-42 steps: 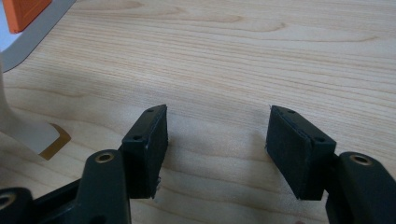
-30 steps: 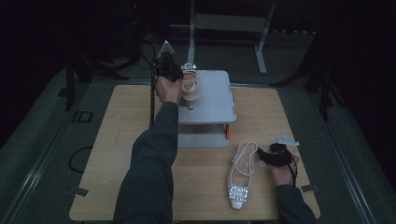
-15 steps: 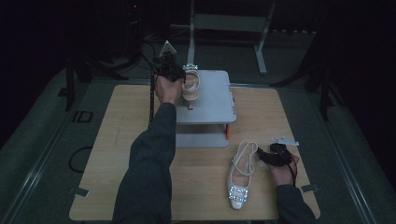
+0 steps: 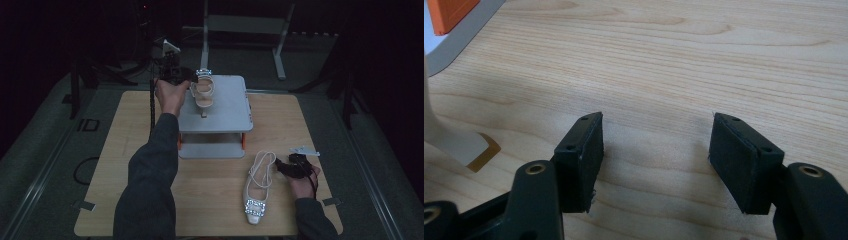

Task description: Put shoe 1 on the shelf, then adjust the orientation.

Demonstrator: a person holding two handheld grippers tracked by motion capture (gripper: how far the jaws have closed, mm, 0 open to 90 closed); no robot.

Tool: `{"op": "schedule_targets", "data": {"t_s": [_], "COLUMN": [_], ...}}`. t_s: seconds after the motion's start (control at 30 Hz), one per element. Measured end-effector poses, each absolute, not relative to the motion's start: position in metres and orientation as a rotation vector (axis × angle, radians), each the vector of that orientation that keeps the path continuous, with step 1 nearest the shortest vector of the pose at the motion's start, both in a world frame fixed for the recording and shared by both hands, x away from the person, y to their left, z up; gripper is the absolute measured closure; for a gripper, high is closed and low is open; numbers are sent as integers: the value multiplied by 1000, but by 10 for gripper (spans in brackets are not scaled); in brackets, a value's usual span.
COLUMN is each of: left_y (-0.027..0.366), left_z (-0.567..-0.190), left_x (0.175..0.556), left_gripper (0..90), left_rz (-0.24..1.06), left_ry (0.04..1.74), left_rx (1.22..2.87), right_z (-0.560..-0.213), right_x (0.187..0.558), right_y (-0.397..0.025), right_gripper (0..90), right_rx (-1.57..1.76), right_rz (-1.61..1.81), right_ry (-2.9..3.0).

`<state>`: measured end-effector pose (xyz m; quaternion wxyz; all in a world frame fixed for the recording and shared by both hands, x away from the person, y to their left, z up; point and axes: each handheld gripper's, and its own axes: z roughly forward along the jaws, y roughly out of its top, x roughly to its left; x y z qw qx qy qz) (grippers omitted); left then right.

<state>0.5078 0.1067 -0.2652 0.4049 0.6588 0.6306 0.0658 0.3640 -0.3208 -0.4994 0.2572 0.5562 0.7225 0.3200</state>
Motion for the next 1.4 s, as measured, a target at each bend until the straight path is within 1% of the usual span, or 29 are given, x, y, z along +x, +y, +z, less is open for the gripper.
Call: {"op": "schedule_targets", "data": {"t_s": [0.1,0.2,0.37,0.47,0.6,0.77,0.9,1.03,1.13,1.27,1.3,1.33,1.4], "left_y": [118,130,143,150,161,174,183,187,190,192,191,191,191], "left_z": [-265,-269,-271,-274,-282,-297,-311,-329,-340,-356,-359,-359,-369], "left_x": [503,503,498,492,485,475,468,458,452,444,443,443,434], "left_gripper": [525,523,505,513,512,503,477,460,460,443,424,427,431], "left_rz": [135,140,194,186,225,255,297,339,343,370,392,392,436], "left_ry": [1547,1537,1481,1430,1401,1364,1347,1339,1342,1376,1380,1380,1365], "left_rx": [1619,1618,1654,1638,1652,1631,1618,1601,1581,1608,1621,1621,1627], "right_z": [-499,-499,-499,-499,-499,-497,-492,-481,-473,-463,-460,-460,-451], "right_x": [364,364,364,364,363,362,361,357,353,348,347,347,343], "right_y": [-320,-320,-321,-322,-322,-321,-322,-323,-323,-323,-322,-322,-321], "right_gripper": [386,386,386,386,386,387,387,387,387,397,399,399,413], "right_rx": [1510,1510,1516,1517,1517,1516,1505,1492,1473,1452,1443,1443,1407], "right_rz": [869,869,873,871,870,875,894,938,981,1029,1046,1046,1080], "right_ry": [1959,1959,1955,1955,1955,1951,1942,1918,1912,1912,1914,1914,1920]}}
